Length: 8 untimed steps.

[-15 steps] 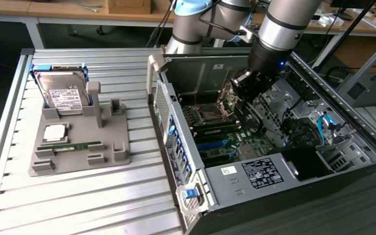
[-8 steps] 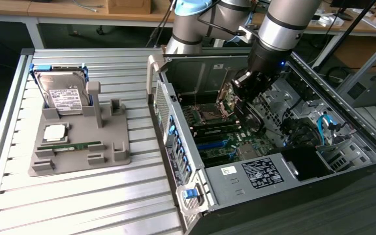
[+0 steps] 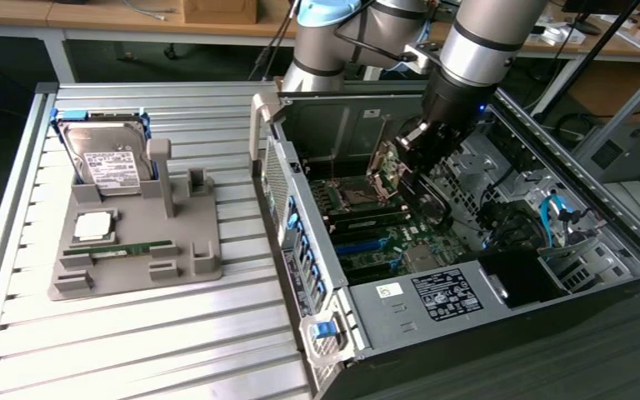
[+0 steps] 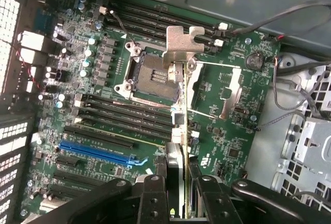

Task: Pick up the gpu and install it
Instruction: 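Insert the gpu into the slot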

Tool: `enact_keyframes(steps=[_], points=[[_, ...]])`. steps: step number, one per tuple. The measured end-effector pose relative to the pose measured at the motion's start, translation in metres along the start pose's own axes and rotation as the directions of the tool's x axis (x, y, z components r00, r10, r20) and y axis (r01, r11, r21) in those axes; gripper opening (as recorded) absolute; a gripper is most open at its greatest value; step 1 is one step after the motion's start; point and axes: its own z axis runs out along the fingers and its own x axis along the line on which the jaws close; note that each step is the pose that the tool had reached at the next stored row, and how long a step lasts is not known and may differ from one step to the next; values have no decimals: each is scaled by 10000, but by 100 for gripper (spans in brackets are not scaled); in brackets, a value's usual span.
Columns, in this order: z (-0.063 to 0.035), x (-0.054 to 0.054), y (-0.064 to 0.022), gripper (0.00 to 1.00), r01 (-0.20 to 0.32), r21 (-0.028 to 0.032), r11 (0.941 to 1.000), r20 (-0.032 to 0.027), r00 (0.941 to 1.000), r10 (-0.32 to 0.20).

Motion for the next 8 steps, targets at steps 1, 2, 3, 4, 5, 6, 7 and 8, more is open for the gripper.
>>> enact_keyframes(steps=[1, 2, 3, 4, 5, 6, 7, 8], points=[[0, 0, 0, 27, 53, -2, 10000, 0, 10000, -53], [0, 0, 0, 27, 106, -3, 9999, 1, 9999, -106], [0, 0, 0, 27, 155, -4, 9999, 0, 9999, -155], [0, 0, 0, 27, 209, -5, 9998, 0, 9998, -209], [0, 0, 0, 27, 261, -6, 9997, 0, 9997, -261], [0, 0, 0, 27, 312, -8, 9995, 1, 9995, -312], [0, 0, 0, 27, 361, -9, 9993, 0, 9993, -361], [0, 0, 0, 27, 420, -11, 9991, 0, 9991, -420]])
